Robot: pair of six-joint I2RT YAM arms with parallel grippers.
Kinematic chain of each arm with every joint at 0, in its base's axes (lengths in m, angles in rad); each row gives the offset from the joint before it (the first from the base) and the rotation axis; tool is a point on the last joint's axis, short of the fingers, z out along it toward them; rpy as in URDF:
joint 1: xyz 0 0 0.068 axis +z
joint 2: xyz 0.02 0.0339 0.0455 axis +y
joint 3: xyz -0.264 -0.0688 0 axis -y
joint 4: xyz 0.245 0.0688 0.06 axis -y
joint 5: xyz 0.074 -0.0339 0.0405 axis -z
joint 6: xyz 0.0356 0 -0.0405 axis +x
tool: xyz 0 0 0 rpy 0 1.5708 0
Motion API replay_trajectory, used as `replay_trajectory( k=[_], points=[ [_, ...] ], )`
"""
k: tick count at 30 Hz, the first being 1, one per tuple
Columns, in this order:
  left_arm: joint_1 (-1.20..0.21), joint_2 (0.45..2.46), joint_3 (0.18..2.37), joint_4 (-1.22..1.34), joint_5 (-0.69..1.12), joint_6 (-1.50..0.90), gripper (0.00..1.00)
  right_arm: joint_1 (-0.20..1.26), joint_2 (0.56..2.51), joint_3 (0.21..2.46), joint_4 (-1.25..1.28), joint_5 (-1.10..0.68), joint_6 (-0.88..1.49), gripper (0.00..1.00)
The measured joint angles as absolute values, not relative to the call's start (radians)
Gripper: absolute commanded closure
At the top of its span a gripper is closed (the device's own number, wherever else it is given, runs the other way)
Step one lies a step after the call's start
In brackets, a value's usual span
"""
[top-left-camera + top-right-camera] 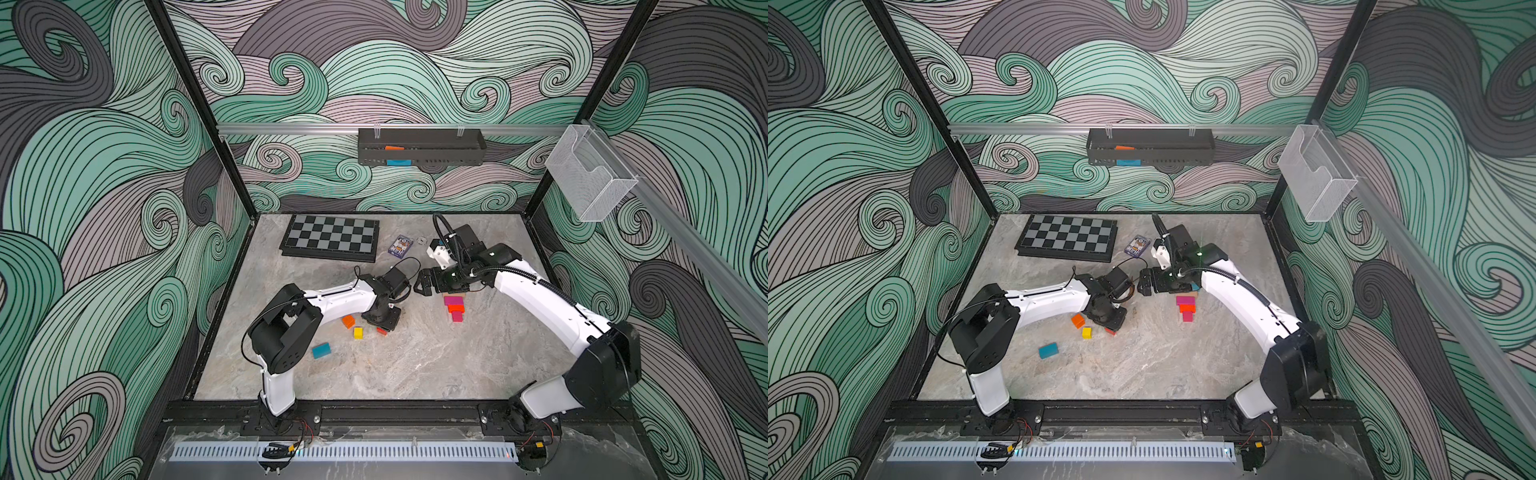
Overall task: Assemble a carrot with building blocks
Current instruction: Place the building block at the center of the board, then adjust the building block at the center of the board.
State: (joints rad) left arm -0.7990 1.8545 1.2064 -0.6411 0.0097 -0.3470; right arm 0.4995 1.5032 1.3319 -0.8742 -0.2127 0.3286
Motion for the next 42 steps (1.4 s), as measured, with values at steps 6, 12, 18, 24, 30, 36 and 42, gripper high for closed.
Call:
replay_trajectory(
  k=[6,12,18,24,30,36,42],
  points=[
    [-0.799,1.889,1.218,-0.635,-0.012,-0.326,0.54,0.5,1.503,1.332,-0.874,-0.213,0.329,0.01],
    [-0.799,1.889,1.229,-0.63,-0.021,-0.318,0.41,0.5,1.503,1.332,-0.874,-0.213,0.328,0.01],
    [-0.799,1.855,1.228,-0.645,-0.067,-0.334,0.35,0.5,1.503,1.332,-0.873,-0.218,0.324,0.01],
    [-0.715,1.57,1.168,-0.733,-0.126,-0.453,0.34,0.523,1.503,1.322,-0.871,-0.236,0.294,0.17],
    [-0.57,1.282,1.079,-0.781,-0.129,-0.576,0.36,0.666,1.577,1.282,-0.868,-0.212,0.246,0.43],
    [-0.562,1.152,1.008,-0.774,-0.115,-0.641,0.36,0.785,1.73,1.22,-0.83,-0.171,0.22,0.57],
    [-0.556,1.153,0.998,-0.773,-0.099,-0.665,0.36,0.809,1.826,1.214,-0.757,-0.166,0.228,0.7]
  ],
)
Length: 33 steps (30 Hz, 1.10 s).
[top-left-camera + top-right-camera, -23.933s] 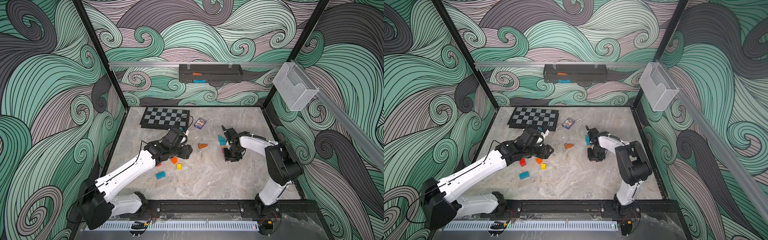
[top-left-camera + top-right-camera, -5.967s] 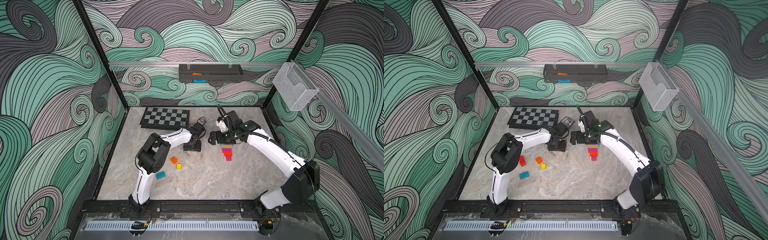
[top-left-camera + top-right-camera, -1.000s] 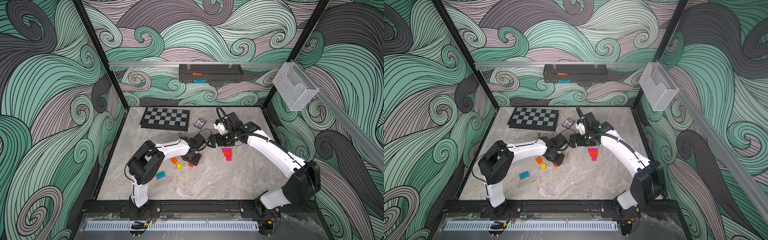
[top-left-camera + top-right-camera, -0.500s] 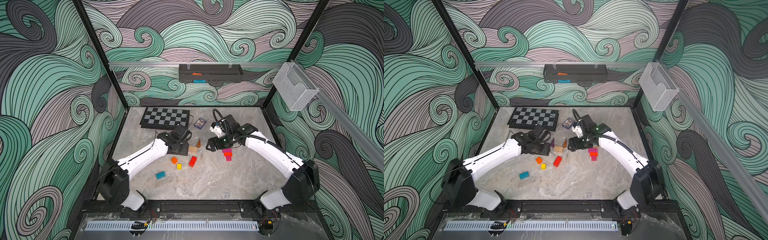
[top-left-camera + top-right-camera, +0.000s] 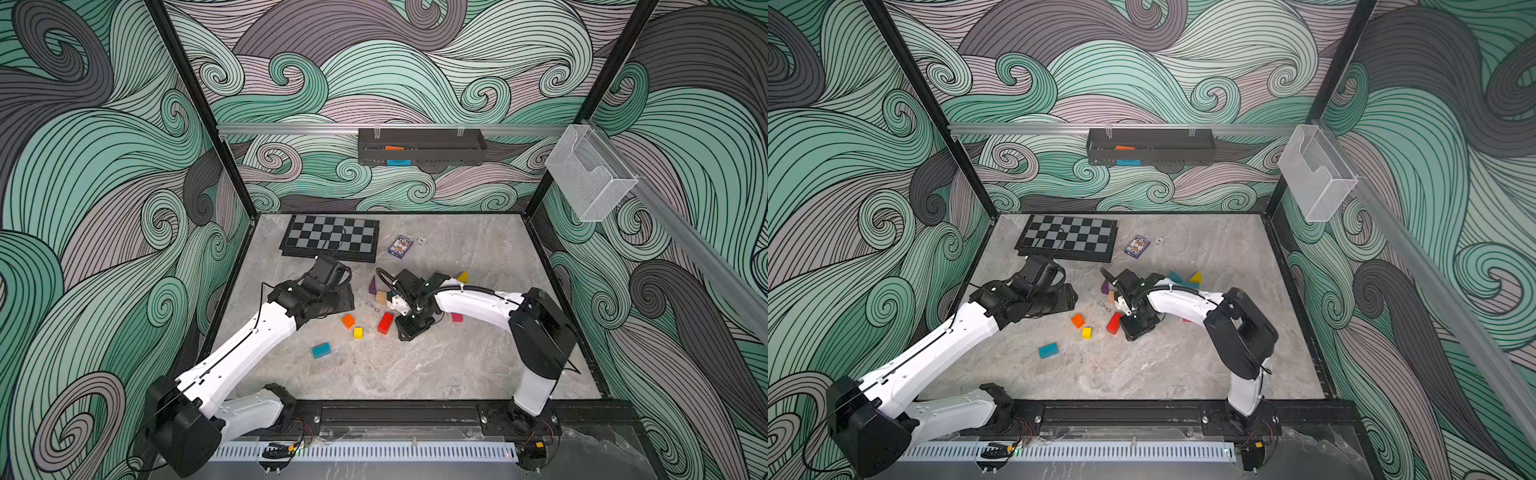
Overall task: Assemble a carrot with building blocks
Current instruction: Adjust the building block at the center of the board.
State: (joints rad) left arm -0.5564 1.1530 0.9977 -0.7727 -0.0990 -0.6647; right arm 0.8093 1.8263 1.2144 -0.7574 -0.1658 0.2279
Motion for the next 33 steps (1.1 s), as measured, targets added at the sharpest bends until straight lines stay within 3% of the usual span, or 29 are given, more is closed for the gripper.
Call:
replay_trajectory(
  k=[19,33],
  points=[
    [-0.503,1.093,0.956,-0.788,-0.078,-0.664,0.36,0.854,1.94,1.284,-0.505,-0.184,0.383,0.72],
    [-0.493,1.106,0.931,-0.775,-0.04,-0.646,0.36,0.846,2.0,1.38,-0.474,-0.024,0.521,0.73]
  ],
)
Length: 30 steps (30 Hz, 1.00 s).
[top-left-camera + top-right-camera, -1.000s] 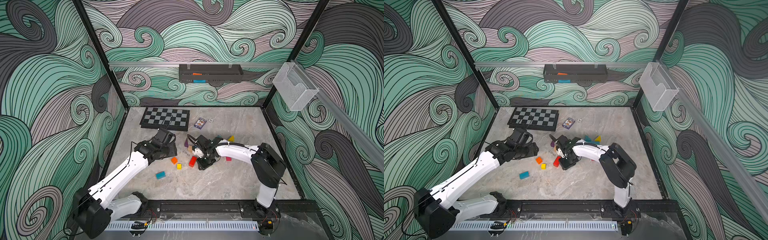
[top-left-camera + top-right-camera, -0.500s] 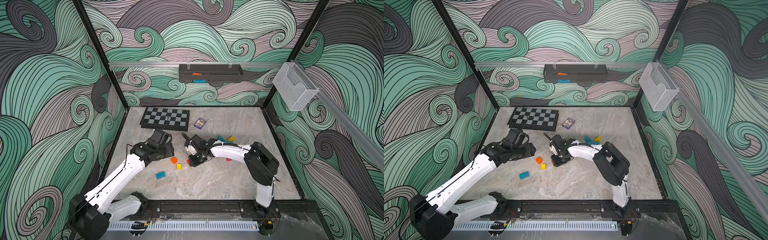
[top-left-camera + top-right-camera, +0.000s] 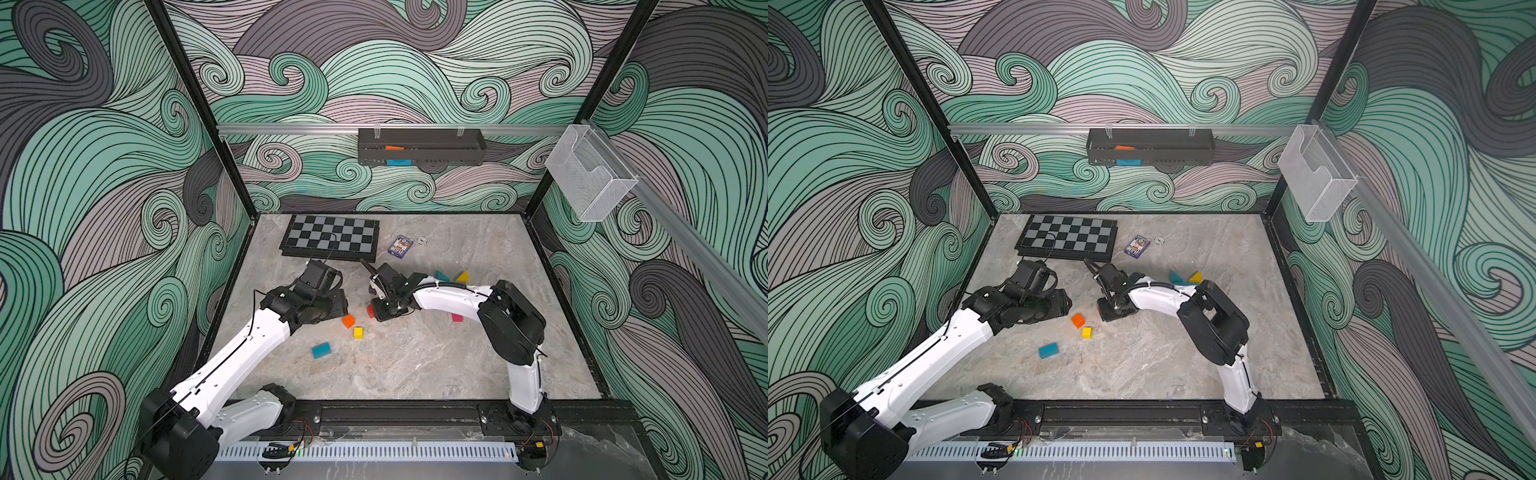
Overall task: Assemble a carrot with building blocks
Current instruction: Adjust the building block at the center of the board.
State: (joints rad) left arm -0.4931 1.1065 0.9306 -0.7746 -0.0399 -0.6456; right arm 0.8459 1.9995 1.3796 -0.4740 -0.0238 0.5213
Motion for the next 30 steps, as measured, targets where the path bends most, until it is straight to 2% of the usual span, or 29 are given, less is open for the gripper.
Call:
replay_trajectory(
  k=[3,5,11,13,15,19,23,24,27,30],
  points=[
    [-0.492,1.134,0.931,-0.76,-0.031,-0.637,0.39,0.835,1.999,1.397,-0.476,-0.019,0.531,0.7],
    [-0.487,1.157,0.931,-0.748,-0.017,-0.635,0.45,0.83,1.999,1.409,-0.479,-0.02,0.529,0.64],
    [-0.484,1.269,0.931,-0.713,0.083,-0.646,0.6,0.807,1.898,1.362,-0.508,-0.018,0.505,0.37],
    [-0.484,1.32,0.929,-0.688,0.127,-0.665,0.67,0.778,1.845,1.35,-0.524,-0.012,0.494,0.34],
    [-0.484,1.362,0.918,-0.648,0.165,-0.684,0.69,0.734,1.797,1.348,-0.532,-0.005,0.478,0.32],
    [-0.485,1.433,0.897,-0.596,0.224,-0.719,0.67,0.648,1.728,1.341,-0.54,0.015,0.453,0.28],
    [-0.488,1.501,0.897,-0.548,0.255,-0.746,0.47,0.621,1.706,1.326,-0.553,0.023,0.437,0.24],
    [-0.492,1.51,0.899,-0.541,0.256,-0.748,0.45,0.622,1.706,1.322,-0.556,0.022,0.432,0.23],
    [-0.507,1.533,0.927,-0.532,0.252,-0.736,0.42,0.622,1.706,1.31,-0.568,0.015,0.423,0.17],
    [-0.525,1.587,1.004,-0.537,0.227,-0.68,0.41,0.617,1.706,1.308,-0.574,0.0,0.411,0.16]
  ],
)
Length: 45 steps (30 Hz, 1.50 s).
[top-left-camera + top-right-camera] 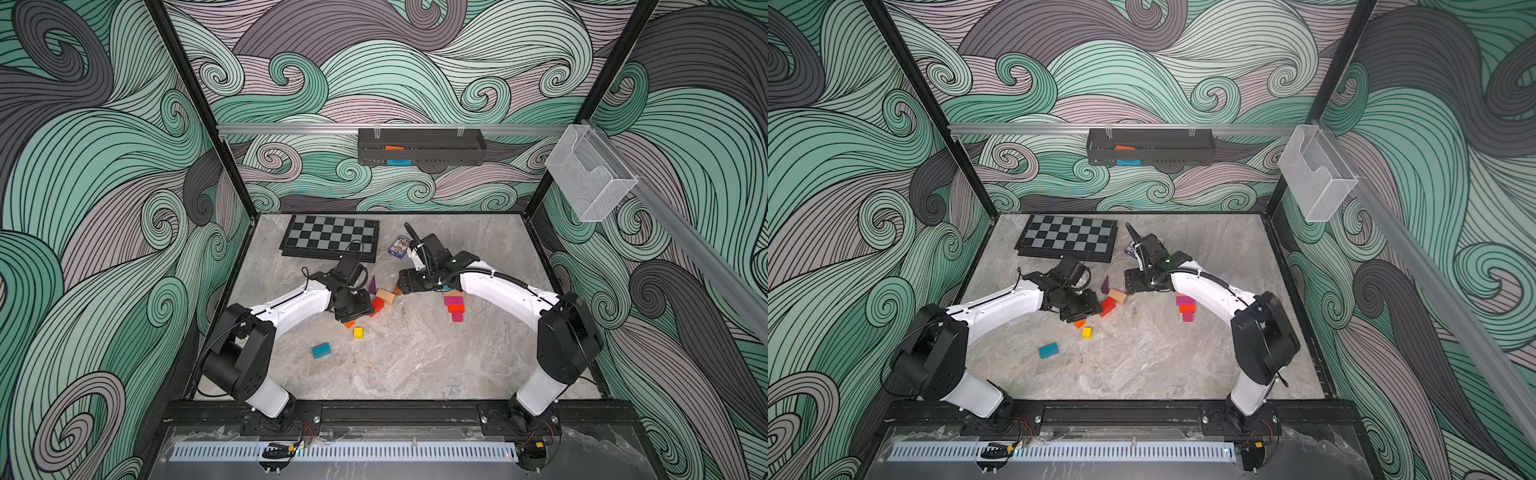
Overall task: Assemble a carrot with building blocks
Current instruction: Adjust the building block at the center of the board.
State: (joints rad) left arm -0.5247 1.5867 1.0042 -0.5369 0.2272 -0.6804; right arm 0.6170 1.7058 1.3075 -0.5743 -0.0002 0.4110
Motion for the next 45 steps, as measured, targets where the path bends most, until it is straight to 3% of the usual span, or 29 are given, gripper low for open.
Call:
replay_trajectory(
  k=[20,23,36,45],
  points=[
    [-0.588,1.775,1.16,-0.553,0.072,-0.27,0.41,0.544,1.672,1.287,-0.581,-0.066,0.38,0.15],
    [-0.601,1.809,1.19,-0.553,0.07,-0.234,0.45,0.544,1.672,1.287,-0.581,-0.071,0.379,0.15],
    [-0.642,1.873,1.212,-0.581,0.045,-0.139,0.81,0.537,1.671,1.282,-0.584,-0.081,0.379,0.17],
    [-0.694,1.873,1.213,-0.583,0.03,-0.057,0.83,0.537,1.671,1.282,-0.585,-0.081,0.381,0.18]
  ],
)
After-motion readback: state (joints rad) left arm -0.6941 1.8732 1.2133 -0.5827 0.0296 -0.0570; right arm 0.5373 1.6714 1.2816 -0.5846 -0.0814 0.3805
